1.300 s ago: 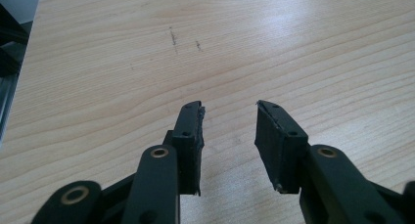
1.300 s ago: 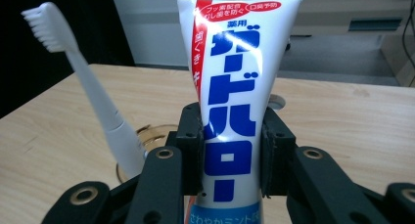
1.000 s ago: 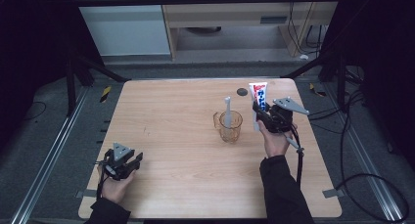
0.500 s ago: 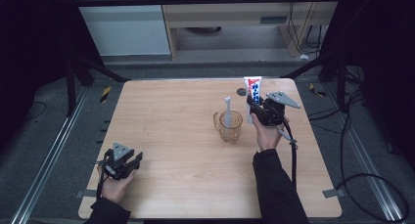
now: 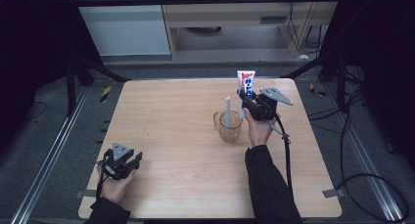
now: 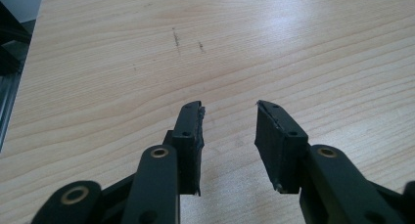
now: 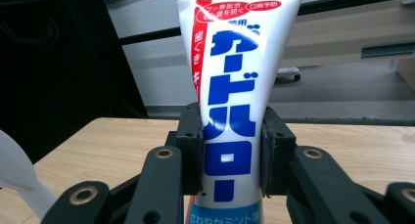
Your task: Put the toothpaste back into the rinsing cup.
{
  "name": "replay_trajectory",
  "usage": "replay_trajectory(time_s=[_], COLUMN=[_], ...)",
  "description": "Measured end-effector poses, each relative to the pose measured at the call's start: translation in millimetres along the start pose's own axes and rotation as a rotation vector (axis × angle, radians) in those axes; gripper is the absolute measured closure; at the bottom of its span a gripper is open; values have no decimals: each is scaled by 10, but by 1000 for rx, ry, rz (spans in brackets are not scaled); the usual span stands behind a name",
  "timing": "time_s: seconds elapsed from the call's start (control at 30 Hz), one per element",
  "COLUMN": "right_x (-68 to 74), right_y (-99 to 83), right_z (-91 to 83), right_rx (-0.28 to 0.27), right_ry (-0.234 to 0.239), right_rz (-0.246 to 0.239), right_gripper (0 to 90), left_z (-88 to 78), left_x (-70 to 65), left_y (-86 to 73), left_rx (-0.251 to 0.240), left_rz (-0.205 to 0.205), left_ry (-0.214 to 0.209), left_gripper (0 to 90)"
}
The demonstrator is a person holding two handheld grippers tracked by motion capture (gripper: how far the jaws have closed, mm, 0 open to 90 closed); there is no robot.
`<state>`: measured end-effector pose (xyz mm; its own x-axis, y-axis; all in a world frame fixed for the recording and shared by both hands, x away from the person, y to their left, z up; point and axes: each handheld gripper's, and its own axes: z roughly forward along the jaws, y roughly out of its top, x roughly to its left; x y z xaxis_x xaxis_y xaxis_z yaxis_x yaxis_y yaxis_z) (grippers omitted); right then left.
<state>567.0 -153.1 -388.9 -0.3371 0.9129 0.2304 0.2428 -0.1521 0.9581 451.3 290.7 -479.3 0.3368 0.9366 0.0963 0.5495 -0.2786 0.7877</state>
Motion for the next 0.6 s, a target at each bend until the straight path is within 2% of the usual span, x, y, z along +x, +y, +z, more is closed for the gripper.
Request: replay_trajectory(time_s=[0.47, 0.6], right_x=[95, 105], right_y=[-123, -151], right_z=[182, 212], right_rx=[30, 46], right_ry=[32, 24], right_rz=[6, -3], right_gripper=[676, 675], left_z=[-3, -2], left_x=[3, 0], left_y=[-1, -1], left_rx=[1, 1], left_rz=[2, 3], left_ry=[2, 1], left_gripper=[622, 622])
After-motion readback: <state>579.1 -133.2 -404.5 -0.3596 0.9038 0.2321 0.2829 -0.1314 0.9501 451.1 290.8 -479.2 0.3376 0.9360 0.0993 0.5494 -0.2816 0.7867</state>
